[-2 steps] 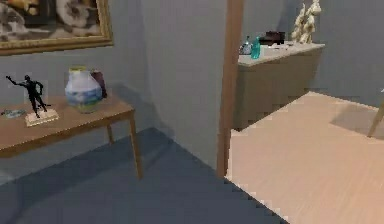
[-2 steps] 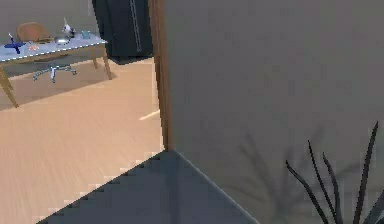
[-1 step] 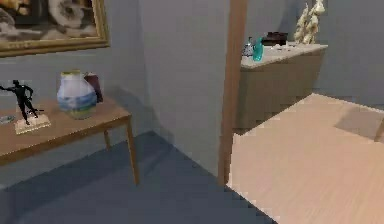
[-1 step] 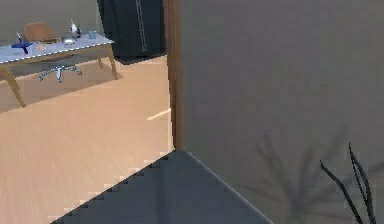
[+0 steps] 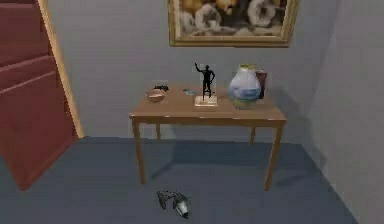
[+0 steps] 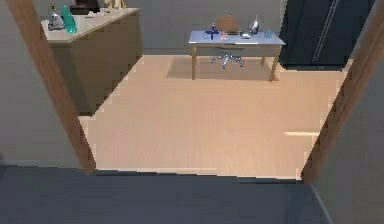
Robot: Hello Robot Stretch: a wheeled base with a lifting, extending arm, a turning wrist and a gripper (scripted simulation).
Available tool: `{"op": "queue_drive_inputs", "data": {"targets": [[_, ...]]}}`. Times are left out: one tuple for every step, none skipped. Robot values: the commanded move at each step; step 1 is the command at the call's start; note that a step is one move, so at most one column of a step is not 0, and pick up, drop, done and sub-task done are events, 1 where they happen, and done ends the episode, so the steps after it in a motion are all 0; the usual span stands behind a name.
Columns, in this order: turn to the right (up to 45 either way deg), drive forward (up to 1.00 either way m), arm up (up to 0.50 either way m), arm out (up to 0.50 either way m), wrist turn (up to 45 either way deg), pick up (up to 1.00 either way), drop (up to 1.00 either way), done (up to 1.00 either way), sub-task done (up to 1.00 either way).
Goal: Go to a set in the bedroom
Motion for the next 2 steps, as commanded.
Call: {"op": "queue_drive_inputs", "data": {"targets": [[-42.0,0.0,0.0,0.0,0.0,0.0,0.0,0.0,0.0],[0.0,0.35,0.0,0.0,0.0,0.0,0.0,0.0,0.0]]}}
